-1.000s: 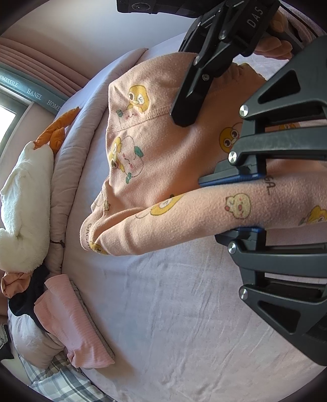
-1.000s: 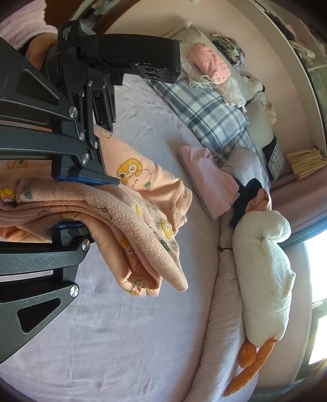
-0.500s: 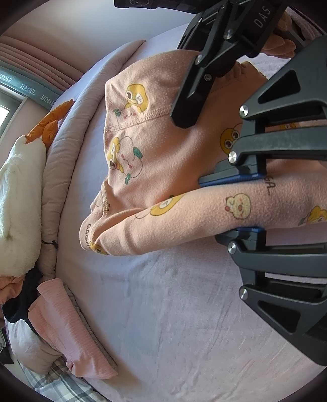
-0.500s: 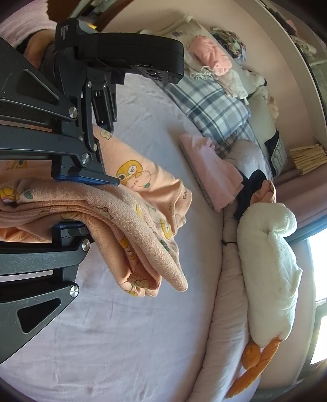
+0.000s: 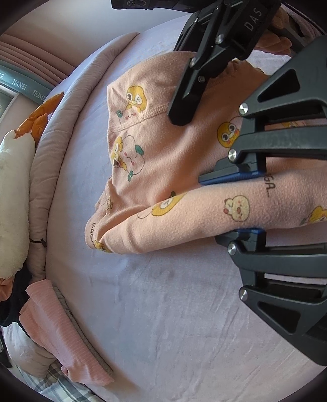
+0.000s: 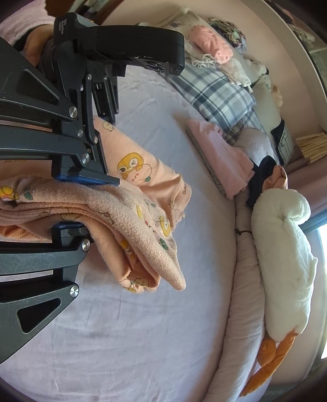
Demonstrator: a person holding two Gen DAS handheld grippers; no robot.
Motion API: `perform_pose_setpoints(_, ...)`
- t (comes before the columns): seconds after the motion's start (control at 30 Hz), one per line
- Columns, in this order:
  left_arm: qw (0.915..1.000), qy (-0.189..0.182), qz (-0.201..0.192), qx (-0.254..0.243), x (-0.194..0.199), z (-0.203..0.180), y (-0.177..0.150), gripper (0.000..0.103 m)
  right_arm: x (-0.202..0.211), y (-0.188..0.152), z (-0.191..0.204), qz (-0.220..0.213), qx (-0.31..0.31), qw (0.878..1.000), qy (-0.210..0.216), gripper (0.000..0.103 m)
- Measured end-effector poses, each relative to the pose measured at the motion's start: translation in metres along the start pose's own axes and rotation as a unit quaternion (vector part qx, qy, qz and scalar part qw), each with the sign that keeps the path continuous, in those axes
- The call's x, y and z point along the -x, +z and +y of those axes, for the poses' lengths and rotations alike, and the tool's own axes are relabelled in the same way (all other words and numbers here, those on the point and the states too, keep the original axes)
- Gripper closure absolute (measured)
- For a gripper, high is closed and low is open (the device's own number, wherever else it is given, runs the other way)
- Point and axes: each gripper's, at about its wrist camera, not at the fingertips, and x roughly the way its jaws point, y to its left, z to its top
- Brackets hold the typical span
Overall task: Fold small clothes
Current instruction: 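Lower the folded bundle onto the bed and open both tools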
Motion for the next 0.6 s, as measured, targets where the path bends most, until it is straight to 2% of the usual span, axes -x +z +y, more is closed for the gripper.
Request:
perform_pose_setpoints(0.3, 0.9999, 0.012, 0.0, -0.001, -0.003, 0.001, -0.003, 0.067, -0.004, -0.005, -0.018, 0.017, -0.037, 0.999, -0.006, 0.078)
perform_pose_setpoints(0.4, 0.9999, 0.017, 0.001, 0.003, -0.003, 0.004, -0.004, 0.061, -0.005, -0.007, -0.024, 0.023, -0.052, 0.998, -0.006, 0.078)
perform_pose_setpoints(0.53, 0.9995, 0.032, -0.003, 0.002, 0.0, 0.008, -0.007, 0.047, -0.006, -0.009, -0.031, 0.027, -0.065, 0.998, -0.006, 0.078)
perform_pose_setpoints(0.6, 0.9993, 0.036, -0.003, 0.004, 0.001, 0.01, -0.008, 0.043, -0.006, -0.011, -0.034, 0.028, -0.071, 0.997, -0.008, 0.075)
